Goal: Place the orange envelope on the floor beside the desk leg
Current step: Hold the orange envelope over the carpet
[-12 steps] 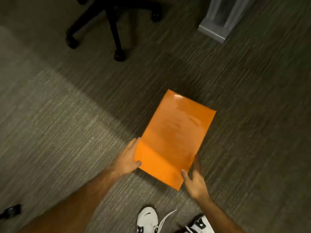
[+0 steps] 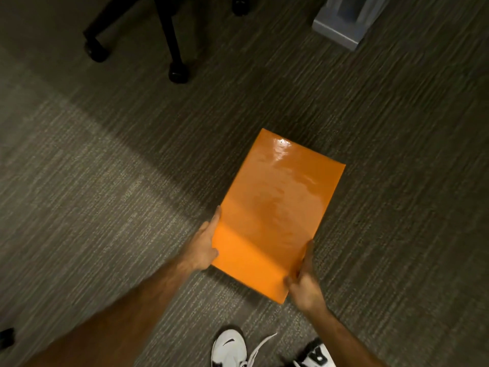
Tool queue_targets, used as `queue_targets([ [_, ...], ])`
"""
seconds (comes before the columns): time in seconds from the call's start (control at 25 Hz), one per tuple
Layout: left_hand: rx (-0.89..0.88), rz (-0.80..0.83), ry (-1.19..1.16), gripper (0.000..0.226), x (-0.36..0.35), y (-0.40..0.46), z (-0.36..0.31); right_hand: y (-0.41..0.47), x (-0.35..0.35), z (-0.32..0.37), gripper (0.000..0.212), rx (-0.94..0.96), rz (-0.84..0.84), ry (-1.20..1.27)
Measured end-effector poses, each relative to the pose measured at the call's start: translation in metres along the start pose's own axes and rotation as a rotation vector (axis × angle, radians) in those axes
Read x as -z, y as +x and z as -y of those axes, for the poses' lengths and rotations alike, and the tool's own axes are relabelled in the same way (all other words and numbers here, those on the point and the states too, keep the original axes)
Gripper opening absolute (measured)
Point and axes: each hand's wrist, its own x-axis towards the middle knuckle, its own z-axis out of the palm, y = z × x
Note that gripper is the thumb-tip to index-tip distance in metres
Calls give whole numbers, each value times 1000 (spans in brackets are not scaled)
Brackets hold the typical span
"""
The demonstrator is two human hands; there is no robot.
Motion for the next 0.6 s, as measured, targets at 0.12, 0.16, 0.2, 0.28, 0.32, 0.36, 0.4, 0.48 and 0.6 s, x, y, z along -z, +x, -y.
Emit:
queue_targets([
  [0.12, -8, 9, 0, 126, 1, -7, -8, -6, 16, -1, 109, 26, -25, -19],
  [0.16, -10, 20, -14, 126, 2, -9, -11, -9, 24, -2, 109, 32, -18, 3],
  [0.2, -9, 26, -28, 126, 5, -12, -16, -12, 32, -1, 110, 30, -4, 21],
  [0.28, -23, 34, -49, 124, 10, -18, -28, -17, 48, 2, 111, 34, 12, 45],
  [0.32, -30, 39, -66, 124, 14, -21, -35, -20, 57, 5, 112, 36, 9, 51],
  [0.36, -37, 45, -83, 124, 19, -24, -44, -23, 67, 8, 113, 30, 3, 53],
  [0.4, -43, 52, -93, 125, 23, -27, -52, -26, 76, 12, 113, 23, 3, 52],
  [0.48, -61, 63, -81, 127, 29, -35, -71, -33, 96, 17, 112, 20, 36, 70],
  [0.6, -63, 73, -76, 130, 26, -39, -98, -42, 124, 15, 110, -26, 62, 161],
])
